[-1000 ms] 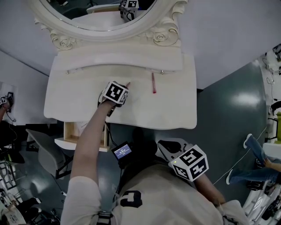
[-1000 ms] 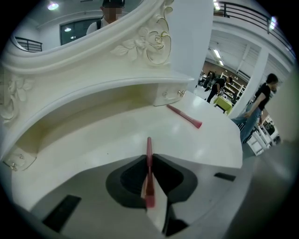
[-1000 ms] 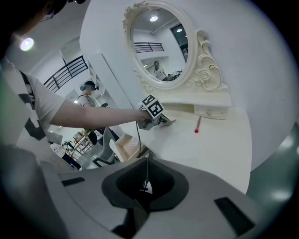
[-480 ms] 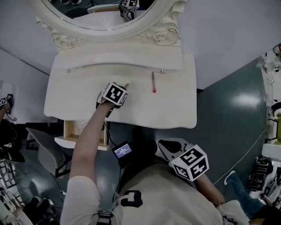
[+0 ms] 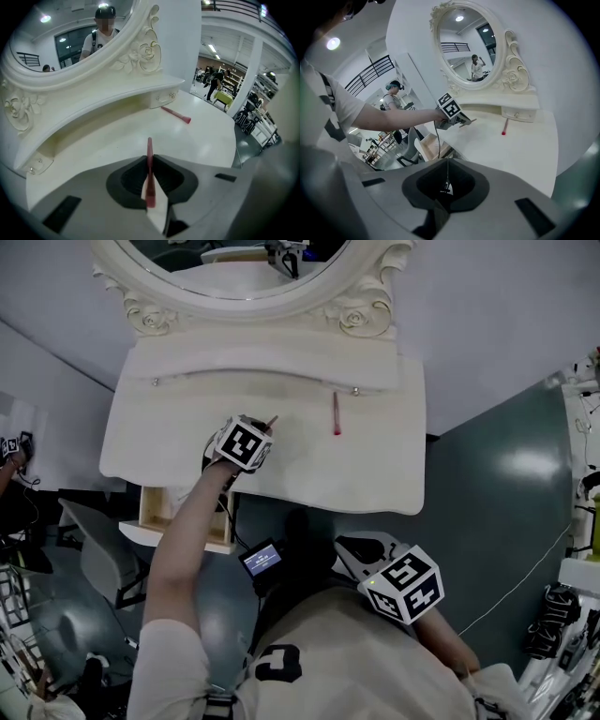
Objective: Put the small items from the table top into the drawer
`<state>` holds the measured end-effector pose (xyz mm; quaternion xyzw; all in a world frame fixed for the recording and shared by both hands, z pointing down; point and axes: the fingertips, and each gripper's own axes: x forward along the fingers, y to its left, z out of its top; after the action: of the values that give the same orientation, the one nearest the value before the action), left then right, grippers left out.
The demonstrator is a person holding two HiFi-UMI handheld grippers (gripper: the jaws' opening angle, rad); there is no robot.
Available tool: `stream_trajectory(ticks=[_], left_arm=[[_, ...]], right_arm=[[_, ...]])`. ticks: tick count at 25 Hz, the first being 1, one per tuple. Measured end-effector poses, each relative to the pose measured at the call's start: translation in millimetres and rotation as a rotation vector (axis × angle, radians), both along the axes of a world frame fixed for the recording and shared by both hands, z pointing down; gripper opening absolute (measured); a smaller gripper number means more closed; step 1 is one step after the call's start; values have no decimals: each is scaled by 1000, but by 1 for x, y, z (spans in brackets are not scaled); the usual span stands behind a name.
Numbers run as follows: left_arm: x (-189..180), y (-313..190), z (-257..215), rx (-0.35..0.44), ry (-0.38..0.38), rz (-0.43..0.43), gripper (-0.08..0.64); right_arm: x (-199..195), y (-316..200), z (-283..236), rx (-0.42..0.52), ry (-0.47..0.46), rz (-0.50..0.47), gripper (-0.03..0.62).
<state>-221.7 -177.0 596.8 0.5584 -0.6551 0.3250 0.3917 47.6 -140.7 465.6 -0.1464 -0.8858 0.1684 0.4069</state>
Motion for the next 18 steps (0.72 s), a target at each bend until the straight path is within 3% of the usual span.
stream_trajectory(ticks=[7, 18], left_arm=[[14, 3, -16, 7, -54, 67, 92], [42, 17, -40, 33, -63, 48, 92]], right_arm=[[3, 3, -4, 1, -17, -11, 28], [13, 7, -12, 3, -51, -57, 28]])
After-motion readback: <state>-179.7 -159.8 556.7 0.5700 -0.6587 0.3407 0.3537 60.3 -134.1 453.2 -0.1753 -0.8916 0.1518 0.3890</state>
